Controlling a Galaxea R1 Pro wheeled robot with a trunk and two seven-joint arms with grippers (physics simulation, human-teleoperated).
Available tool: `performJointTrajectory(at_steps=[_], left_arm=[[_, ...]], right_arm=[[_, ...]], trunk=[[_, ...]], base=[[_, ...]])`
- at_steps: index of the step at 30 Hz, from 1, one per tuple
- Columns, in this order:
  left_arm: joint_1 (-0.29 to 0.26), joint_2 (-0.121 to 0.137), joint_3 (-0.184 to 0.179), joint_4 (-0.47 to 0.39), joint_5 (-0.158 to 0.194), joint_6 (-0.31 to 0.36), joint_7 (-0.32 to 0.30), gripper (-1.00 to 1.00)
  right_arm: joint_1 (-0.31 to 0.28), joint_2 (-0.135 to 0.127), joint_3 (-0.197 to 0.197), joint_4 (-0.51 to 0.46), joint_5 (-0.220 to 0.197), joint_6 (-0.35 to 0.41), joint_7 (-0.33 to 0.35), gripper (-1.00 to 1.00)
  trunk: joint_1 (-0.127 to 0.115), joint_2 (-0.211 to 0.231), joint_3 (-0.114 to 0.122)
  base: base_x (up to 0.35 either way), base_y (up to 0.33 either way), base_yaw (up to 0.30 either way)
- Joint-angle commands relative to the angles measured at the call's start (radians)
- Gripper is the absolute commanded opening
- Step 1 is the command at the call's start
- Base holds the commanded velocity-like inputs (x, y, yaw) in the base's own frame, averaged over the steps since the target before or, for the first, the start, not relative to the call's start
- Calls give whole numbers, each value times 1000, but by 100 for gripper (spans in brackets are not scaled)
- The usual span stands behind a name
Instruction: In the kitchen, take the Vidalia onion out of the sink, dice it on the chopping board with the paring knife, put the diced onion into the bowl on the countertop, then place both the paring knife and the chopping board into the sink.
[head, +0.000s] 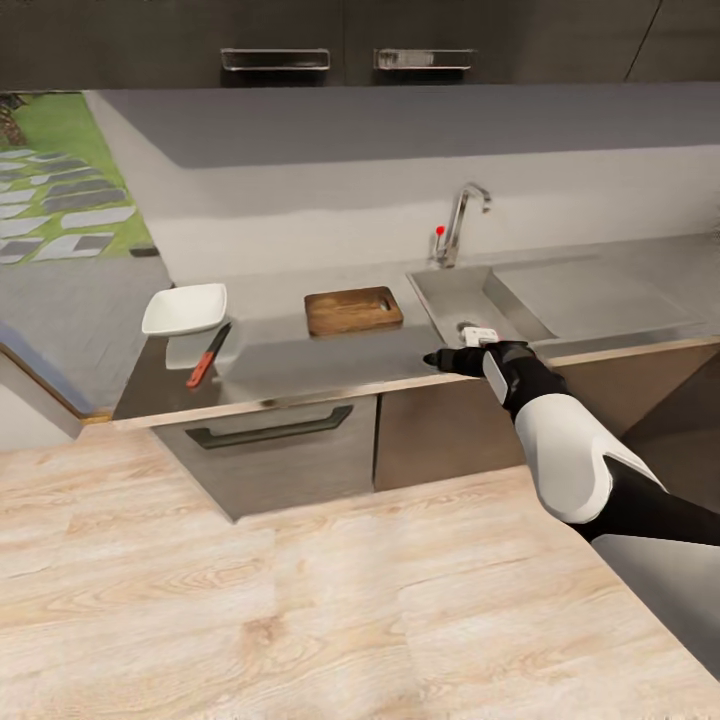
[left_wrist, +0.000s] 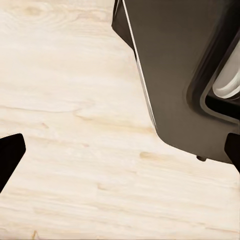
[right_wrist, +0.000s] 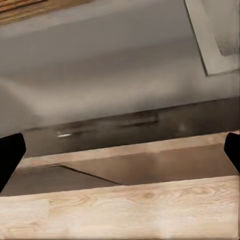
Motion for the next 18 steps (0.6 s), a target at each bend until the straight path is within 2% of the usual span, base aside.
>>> performJointTrajectory(at_steps=[1,10,18], left_arm=[[0,0,0,2,3,-5,0,100],[0,0,1,0,3,-5,0,100],[0,0,1,0,3,-5,0,100]], right_arm=[[0,1,-7,-2,11,4,8,100],[0,4,-6,-2,10,4,7,100],[0,8,-5,-1,11,3,7,100]], trunk=[[0,-2,-1],[0,-2,-1],[0,-2,-1]], base=[[-257,-233,0],[-226,-254,0],[-66,-317,0]])
